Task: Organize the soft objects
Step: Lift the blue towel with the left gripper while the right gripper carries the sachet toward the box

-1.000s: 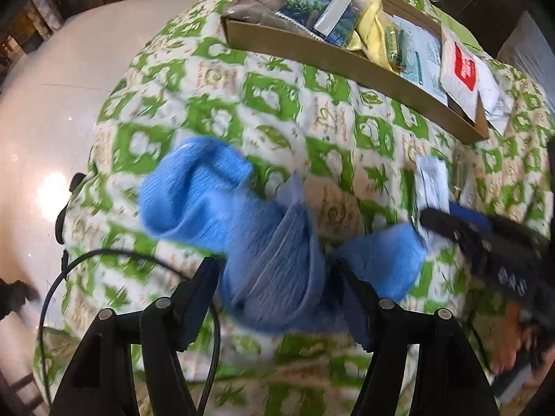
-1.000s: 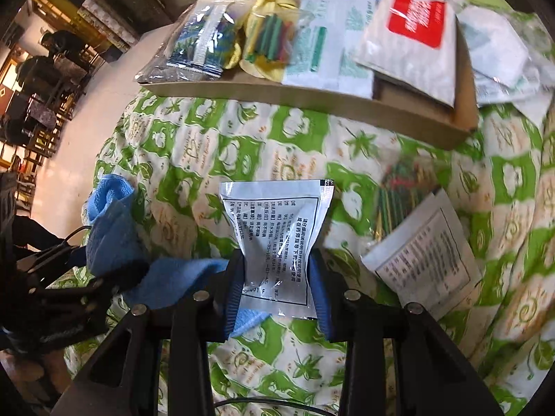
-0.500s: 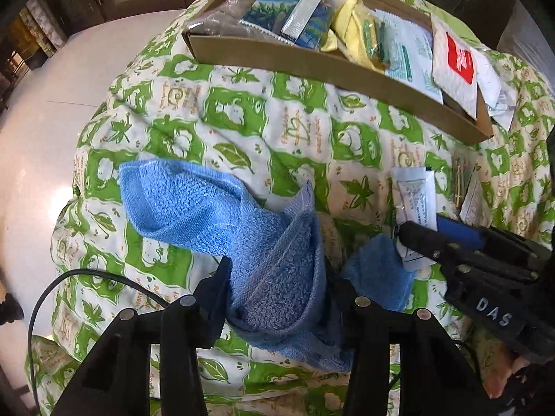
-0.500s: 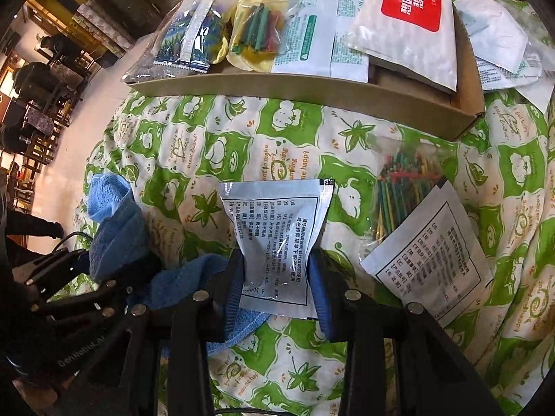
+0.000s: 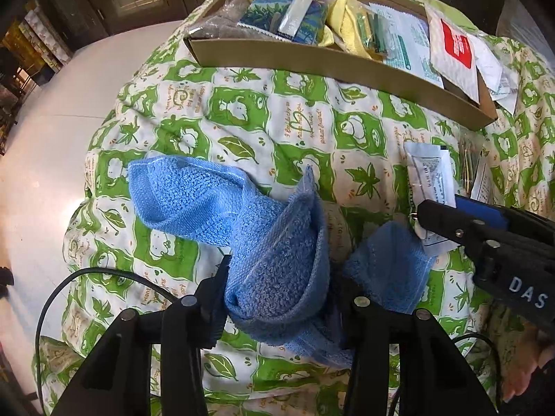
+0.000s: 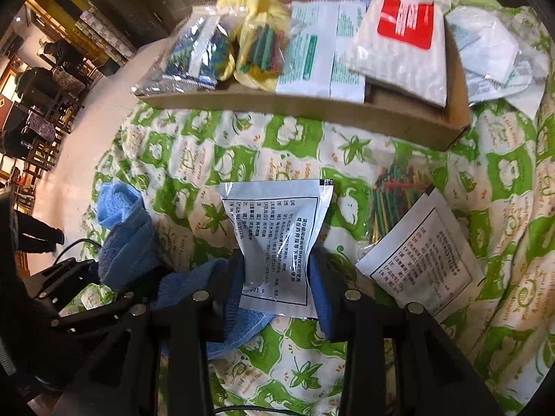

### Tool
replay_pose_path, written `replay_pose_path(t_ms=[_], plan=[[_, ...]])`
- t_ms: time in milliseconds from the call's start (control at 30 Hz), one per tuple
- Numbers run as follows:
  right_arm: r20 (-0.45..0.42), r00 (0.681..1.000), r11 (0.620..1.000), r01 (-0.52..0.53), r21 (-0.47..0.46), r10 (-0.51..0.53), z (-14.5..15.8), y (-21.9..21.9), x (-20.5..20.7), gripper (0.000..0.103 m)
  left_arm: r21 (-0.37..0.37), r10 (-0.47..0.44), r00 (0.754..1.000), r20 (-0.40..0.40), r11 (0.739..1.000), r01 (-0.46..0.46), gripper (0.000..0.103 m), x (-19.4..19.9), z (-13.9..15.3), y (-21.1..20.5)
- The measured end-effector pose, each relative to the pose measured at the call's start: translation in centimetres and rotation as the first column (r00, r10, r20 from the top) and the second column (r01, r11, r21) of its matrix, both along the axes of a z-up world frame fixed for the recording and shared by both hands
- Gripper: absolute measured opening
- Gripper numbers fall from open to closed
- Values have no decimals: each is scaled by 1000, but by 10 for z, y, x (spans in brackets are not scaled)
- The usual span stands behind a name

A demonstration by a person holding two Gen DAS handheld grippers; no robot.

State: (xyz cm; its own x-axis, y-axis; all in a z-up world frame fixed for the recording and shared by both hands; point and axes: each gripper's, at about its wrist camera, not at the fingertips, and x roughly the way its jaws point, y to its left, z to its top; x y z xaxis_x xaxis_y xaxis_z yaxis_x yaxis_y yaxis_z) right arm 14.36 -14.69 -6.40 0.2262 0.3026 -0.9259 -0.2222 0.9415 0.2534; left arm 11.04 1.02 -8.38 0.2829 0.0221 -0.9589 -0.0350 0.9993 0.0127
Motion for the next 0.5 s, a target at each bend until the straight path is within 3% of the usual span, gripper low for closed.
replay_pose_path(t_ms=[500], plan=[[68,998,1000,1,15,-2,36,-1,1,36,23,-35,999,33,999,34,48,-10,38,-19]])
